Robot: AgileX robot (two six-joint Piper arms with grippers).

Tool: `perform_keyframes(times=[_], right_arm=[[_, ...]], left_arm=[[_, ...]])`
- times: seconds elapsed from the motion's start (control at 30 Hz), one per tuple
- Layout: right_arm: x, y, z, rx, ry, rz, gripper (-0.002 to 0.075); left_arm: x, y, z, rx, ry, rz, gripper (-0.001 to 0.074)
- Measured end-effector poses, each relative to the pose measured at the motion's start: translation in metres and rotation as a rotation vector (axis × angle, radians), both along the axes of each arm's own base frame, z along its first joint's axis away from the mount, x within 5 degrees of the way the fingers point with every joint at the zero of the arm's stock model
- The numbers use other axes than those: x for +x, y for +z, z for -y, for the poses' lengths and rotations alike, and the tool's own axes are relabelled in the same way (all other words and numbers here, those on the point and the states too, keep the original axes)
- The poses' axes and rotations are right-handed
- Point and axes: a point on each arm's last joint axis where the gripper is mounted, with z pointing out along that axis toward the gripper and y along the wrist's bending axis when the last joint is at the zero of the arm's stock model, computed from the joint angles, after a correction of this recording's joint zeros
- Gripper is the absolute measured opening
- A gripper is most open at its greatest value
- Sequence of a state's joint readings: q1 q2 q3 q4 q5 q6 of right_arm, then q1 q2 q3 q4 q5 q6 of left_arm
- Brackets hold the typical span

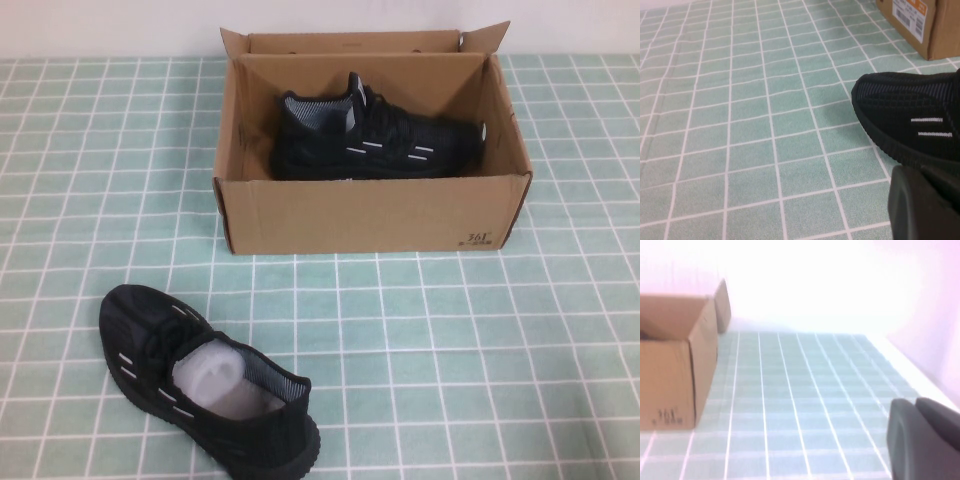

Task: Put shoes into padded shoe box
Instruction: Pick up the shoe from the table

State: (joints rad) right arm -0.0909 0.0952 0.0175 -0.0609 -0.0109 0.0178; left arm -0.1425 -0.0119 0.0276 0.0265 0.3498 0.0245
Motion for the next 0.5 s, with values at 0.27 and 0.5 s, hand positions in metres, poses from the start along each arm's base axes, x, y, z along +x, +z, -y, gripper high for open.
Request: perform_keyframes(times=[0.27, 0.5], right_arm=[[-0.0077, -0.0017, -0.002, 0.003, 0.023, 0.035, -0.0008], [-0.0077, -0.0079, -0.0063, 0.007, 0.099, -0.034, -0.0008]], left_arm=[[0.0, 0.0, 0.0, 0.0, 0.0, 0.0, -0.0006], [0.0, 0.0, 0.0, 0.0, 0.0, 0.0, -0.0006]])
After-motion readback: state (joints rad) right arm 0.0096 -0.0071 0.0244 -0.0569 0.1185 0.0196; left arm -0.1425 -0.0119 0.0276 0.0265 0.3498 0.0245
